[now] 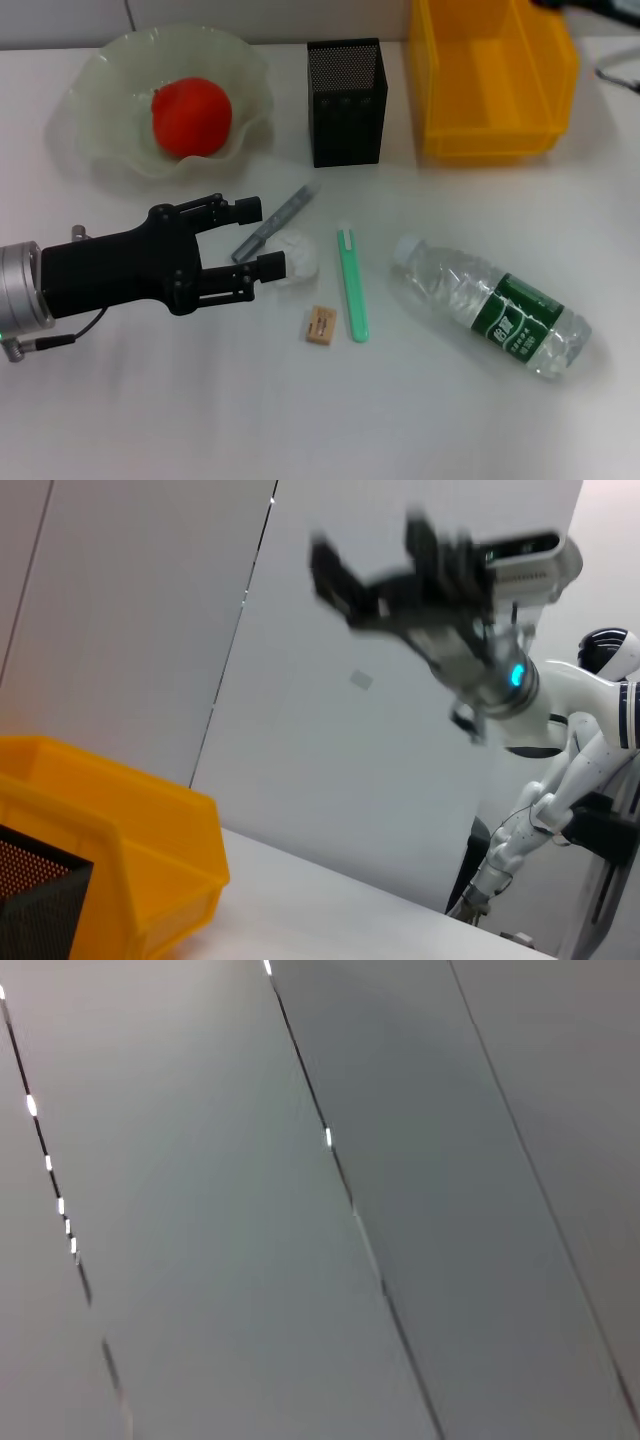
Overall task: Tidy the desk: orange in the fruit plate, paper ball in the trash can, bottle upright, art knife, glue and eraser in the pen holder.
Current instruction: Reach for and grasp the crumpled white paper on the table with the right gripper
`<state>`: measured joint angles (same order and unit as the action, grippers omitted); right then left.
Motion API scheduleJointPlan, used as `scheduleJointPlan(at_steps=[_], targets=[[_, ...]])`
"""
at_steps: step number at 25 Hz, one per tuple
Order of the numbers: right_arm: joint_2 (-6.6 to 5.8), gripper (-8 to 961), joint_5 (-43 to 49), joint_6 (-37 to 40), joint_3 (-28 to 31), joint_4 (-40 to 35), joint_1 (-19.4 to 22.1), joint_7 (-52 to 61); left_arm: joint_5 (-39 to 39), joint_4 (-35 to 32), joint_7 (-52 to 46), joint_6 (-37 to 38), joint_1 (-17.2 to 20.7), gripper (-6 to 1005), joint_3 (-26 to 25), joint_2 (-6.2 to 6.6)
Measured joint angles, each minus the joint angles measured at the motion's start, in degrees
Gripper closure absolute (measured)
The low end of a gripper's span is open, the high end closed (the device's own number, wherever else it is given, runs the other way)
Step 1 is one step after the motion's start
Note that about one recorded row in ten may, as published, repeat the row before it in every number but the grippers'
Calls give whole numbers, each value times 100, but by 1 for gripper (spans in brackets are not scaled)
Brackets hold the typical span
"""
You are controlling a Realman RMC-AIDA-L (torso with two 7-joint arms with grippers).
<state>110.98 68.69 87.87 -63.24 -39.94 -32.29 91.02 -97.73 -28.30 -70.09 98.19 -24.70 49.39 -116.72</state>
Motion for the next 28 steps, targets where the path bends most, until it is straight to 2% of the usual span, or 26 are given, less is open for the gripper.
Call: scheduleJointPlan(at_steps=[2,3,5,7,8,11,12,13,16,17,18,20,22,23,28], targets=[[-86,290,1208,536,611,-54,-50,469,-34,0,-34,2,6,190,5,21],[-86,290,1208,536,611,-54,-50,469,-34,0,-34,2,6,190,5,21],[-146,291,1969,828,764,-155,-189,780,-41,0,-35,2,20,190,18,43],[-146,291,2840,879,750,-334,-458,1195,-45,0,-35,-22,48,190,31,82],[-146,291,2840,879,750,-334,-458,1195,-48,2,-35,-54,76,190,37,105],[4,292,3942,633,716,-421,-914,1600,-51,7,-8,-129,151,190,44,157],[184,292,4768,509,706,-410,-1305,1737,-56,8,11,-160,193,190,45,200],[184,292,4768,509,706,-410,-1305,1737,-56,8,11,-160,193,190,45,200],[559,291,5813,346,709,-426,-1804,1750,-126,9,15,-184,224,190,32,248],[742,291,6214,215,681,-442,-2031,1693,-188,7,15,-216,233,190,24,252],[742,290,6214,215,681,-442,-2031,1693,-188,7,15,-216,233,190,24,252],[820,290,6383,74,493,-378,-2203,1672,-213,4,18,-278,239,190,35,254],[844,291,6384,-230,-22,-254,-2352,1690,-214,2,45,-322,255,190,47,260],[844,291,6384,-230,-22,-254,-2352,1690,-214,2,45,-322,255,190,47,260],[873,292,6177,-719,-751,-185,-2417,1710,-214,0,99,-356,289,190,26,253]])
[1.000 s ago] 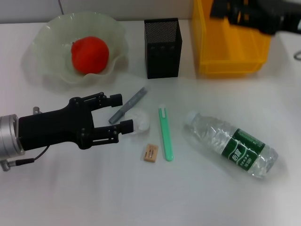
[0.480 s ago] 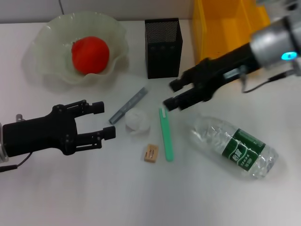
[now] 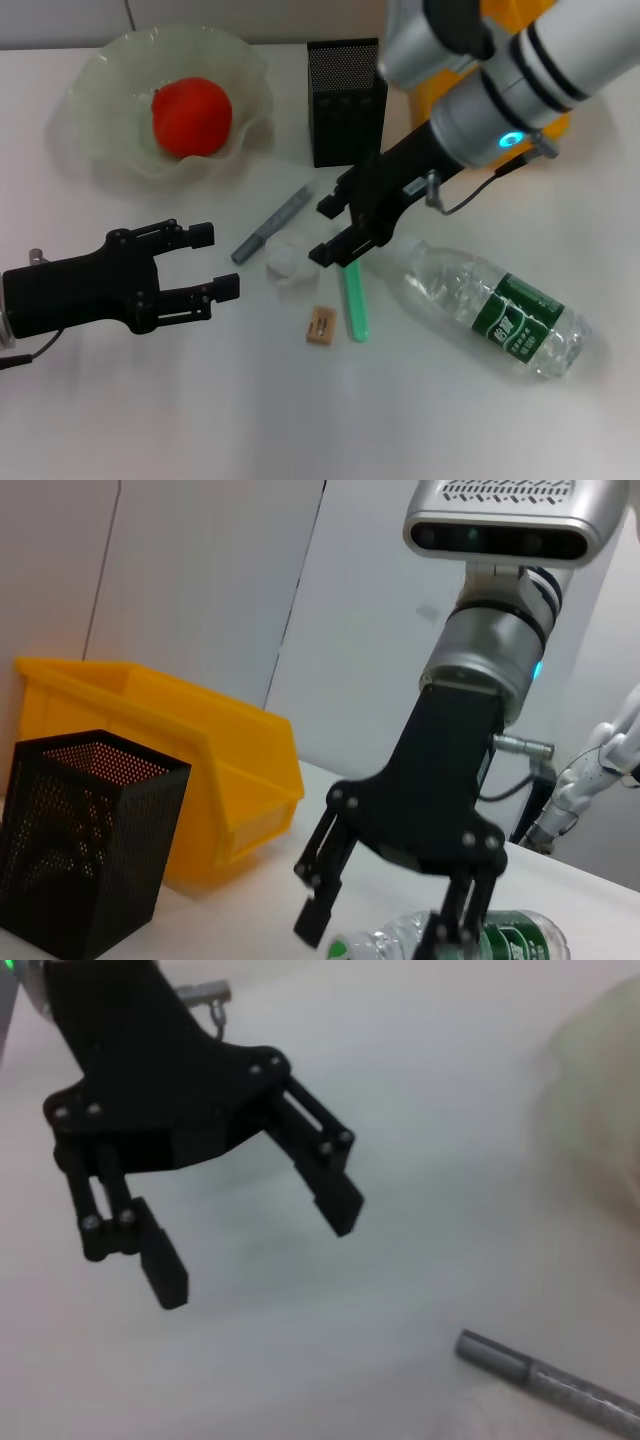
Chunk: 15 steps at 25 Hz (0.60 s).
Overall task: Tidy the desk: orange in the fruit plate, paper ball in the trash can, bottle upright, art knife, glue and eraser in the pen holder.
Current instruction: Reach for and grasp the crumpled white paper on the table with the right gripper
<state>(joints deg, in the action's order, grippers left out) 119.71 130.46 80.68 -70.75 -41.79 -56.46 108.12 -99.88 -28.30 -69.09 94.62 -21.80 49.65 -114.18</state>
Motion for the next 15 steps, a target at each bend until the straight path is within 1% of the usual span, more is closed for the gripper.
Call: scheduleJointPlan(at_steps=[3,4,5,8,9,10,14,15], targets=[[-2,291,-181,-231,-419,60,-24,-28,0,0,1,-15,7,190,-2,-1],[0,290,-266,-453,-672,86,-24,-56,0,0,1,-29,9,190,0,2],[0,290,-266,-453,-672,86,-24,-56,0,0,1,-43,9,190,1,5],[3,292,-515,-859,-1113,129,8,-70,1,0,2,-61,10,190,-18,10],[4,292,-652,-1122,-1358,154,39,-71,1,0,2,-65,10,190,-21,11],[4,293,-652,-1122,-1358,154,39,-71,2,0,2,-70,10,190,-22,11],[15,296,-943,-1633,-1835,333,42,-150,4,-7,2,-79,-13,190,-29,11],[15,296,-943,-1633,-1835,333,42,-150,4,-7,2,-79,-13,190,-29,11]])
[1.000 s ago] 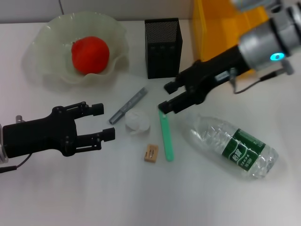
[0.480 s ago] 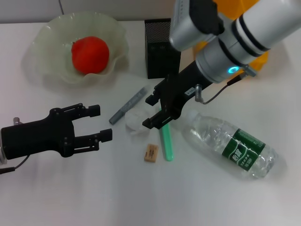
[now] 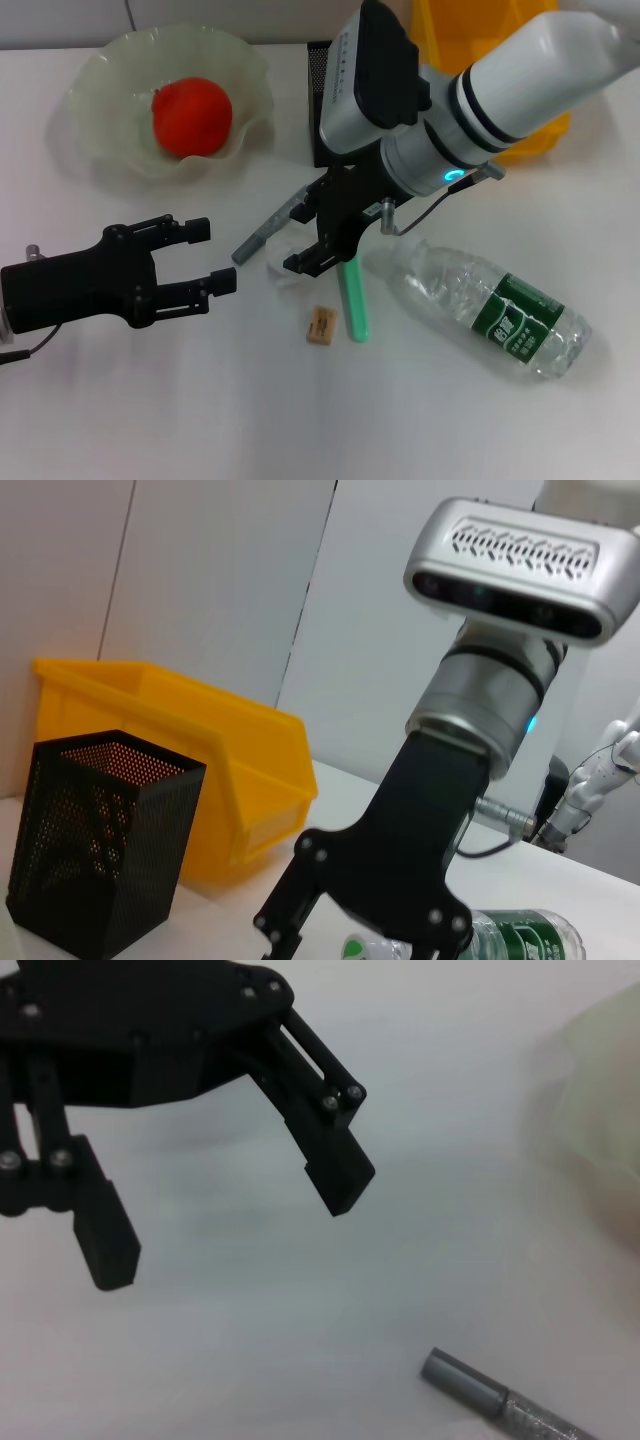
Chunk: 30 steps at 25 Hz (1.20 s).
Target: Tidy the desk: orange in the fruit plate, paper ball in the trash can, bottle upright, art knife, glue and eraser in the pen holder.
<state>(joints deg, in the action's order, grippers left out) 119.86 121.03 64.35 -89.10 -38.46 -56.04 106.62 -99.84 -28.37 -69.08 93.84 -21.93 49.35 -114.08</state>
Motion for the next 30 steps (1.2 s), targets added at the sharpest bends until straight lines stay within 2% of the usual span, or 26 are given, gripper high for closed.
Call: scheduleJointPlan(at_steps=[9,17,22,24,26,28,29,30], targets=[[3,302,-503,-723,-504,417,-42,-356,8,-4,-24,-13,-40,190,0,-6],[2,308,-789,-915,-814,527,-71,-358,15,-7,-53,-15,-70,190,3,-8],[2,311,-792,-920,-775,539,-51,-312,38,-10,-59,-15,-74,190,4,-7],[-8,422,-792,-823,-758,443,-11,-185,43,-10,-61,-15,-73,190,4,-6],[-23,429,-791,-756,-741,375,8,-116,44,-8,-61,-14,-72,190,4,-6],[-64,436,-754,-490,-536,134,81,31,45,-6,-62,-14,-67,190,4,-5],[-108,439,-545,70,12,-248,205,206,46,-8,-63,-14,-62,190,4,-4],[-108,440,-545,70,12,-248,205,206,46,-8,-63,-14,-62,190,4,-4]])
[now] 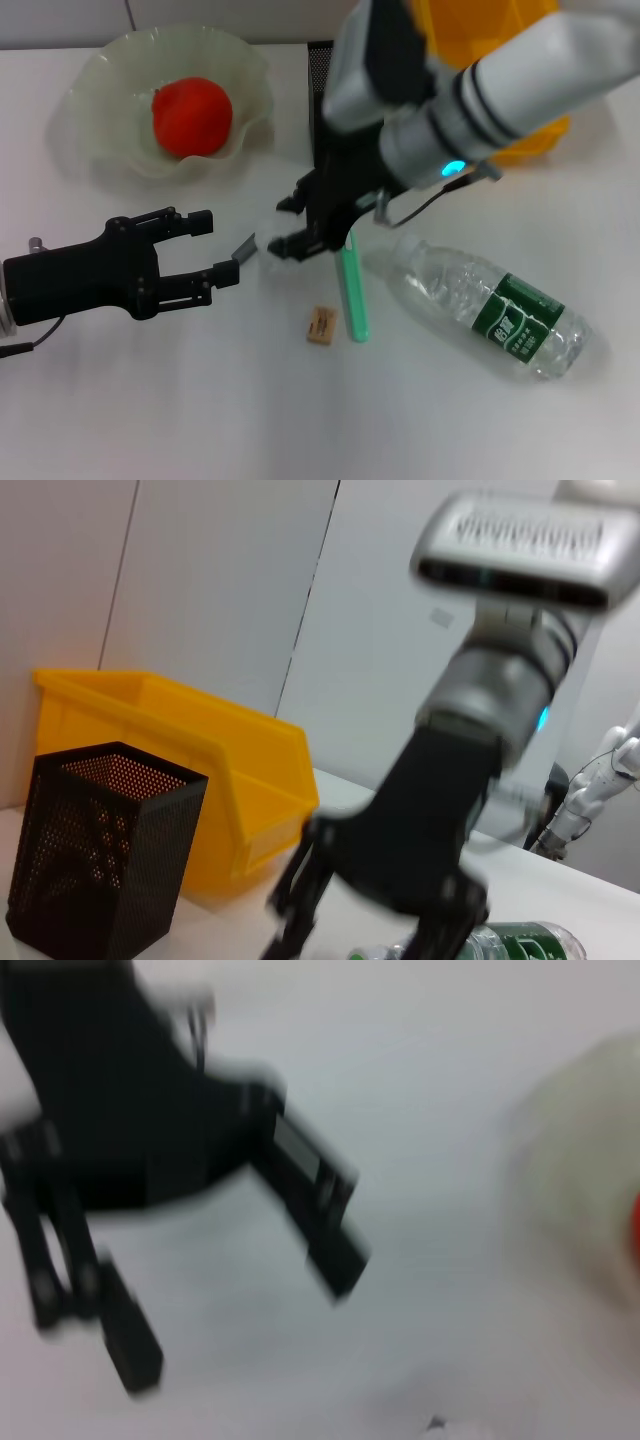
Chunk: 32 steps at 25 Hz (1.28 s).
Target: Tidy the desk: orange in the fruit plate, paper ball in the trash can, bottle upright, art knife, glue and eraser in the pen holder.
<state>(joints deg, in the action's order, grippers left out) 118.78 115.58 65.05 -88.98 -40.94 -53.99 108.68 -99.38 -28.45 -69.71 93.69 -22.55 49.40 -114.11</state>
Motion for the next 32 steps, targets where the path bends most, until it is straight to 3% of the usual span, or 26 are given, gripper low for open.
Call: scheduleJointPlan(at_steps=[3,4,5,7,9,15,18,24,30,32], targets=[[-37,443,440,936,1064,-745,214,318,0,5,-6,-1,-5,190,0,2],[-45,444,723,1387,1704,-1324,404,550,-1,8,-7,-2,-5,190,0,2],[-45,445,723,1387,1704,-1324,404,550,-2,10,-7,-4,-5,190,0,2],[-46,447,946,1649,2320,-1970,636,789,-2,11,-9,-8,-4,190,0,3],[-66,449,1188,1642,2964,-2480,839,978,-2,12,-12,-11,-4,190,0,3],[-179,451,1537,1146,3962,-2405,876,1104,3,15,-17,-29,-3,190,0,0],[-248,452,1710,636,4230,-2127,877,1135,6,16,-17,-41,-3,190,-5,-12],[-455,436,1751,-247,4213,-1289,769,1087,7,15,-17,-44,-10,190,-22,-24],[-442,389,1754,-547,4214,-1188,758,1079,5,15,-24,-45,-13,190,-72,-32],[-434,320,1756,-580,4213,-1173,758,1078,4,16,-25,-45,-13,190,-72,-32]])
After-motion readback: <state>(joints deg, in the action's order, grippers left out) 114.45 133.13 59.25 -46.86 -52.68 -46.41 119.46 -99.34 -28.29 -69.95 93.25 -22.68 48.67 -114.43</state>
